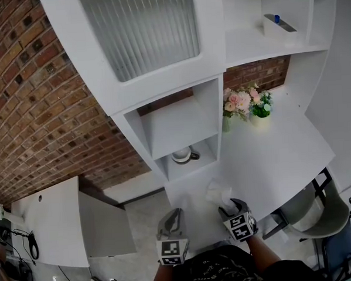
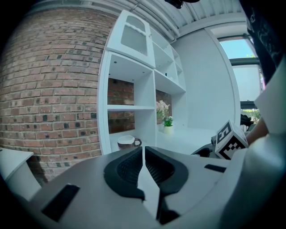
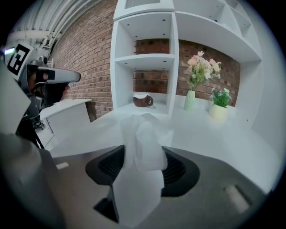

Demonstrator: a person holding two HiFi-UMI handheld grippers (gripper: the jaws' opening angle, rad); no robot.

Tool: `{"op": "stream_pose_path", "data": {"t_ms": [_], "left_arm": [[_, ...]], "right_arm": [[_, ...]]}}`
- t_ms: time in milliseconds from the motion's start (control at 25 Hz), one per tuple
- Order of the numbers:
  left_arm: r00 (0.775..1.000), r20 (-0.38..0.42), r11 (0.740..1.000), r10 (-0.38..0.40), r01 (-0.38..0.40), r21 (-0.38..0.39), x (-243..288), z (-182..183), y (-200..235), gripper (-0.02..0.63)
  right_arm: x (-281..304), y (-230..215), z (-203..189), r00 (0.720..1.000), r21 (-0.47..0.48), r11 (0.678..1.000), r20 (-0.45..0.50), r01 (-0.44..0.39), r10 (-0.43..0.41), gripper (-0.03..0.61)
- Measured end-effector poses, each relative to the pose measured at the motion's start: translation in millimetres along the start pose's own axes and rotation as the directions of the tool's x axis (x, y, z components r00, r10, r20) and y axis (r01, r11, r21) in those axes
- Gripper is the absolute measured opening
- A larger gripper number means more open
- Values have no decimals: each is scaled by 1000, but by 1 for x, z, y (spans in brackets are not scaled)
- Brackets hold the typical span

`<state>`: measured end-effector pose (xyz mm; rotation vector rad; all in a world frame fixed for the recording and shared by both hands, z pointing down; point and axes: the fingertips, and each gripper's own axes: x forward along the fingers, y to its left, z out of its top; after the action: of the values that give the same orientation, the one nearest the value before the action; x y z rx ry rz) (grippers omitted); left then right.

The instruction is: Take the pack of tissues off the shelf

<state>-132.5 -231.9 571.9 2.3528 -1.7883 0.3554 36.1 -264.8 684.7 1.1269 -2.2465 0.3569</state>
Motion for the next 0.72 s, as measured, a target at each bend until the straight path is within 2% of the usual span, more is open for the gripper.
{"op": "stream_pose_path", "data": {"t_ms": [120, 200, 480, 560, 720], "left_arm": [[1000, 9, 1000, -8, 8, -1, 1, 0, -2, 23], [1000, 18, 1000, -14, 13, 2, 3, 0, -5, 23], [1000, 9, 1000, -25, 25, -8, 0, -1, -12, 23], [1000, 10, 1000, -27, 27, -12, -1, -2, -13, 23], [999, 20, 999, -29, 29, -14, -7, 1, -16, 23]], "right_arm": [[1, 5, -4, 999, 57, 998, -34, -27, 29, 322], [1, 7, -5, 998, 87, 995, -39, -39, 43, 367], [-10, 16, 2, 994, 148, 983, -2, -106, 108, 440], [-18, 13, 9, 994, 172, 979, 32, -108, 104, 470], [-36, 2, 25, 993, 205, 975, 95, -84, 66, 472]]}}
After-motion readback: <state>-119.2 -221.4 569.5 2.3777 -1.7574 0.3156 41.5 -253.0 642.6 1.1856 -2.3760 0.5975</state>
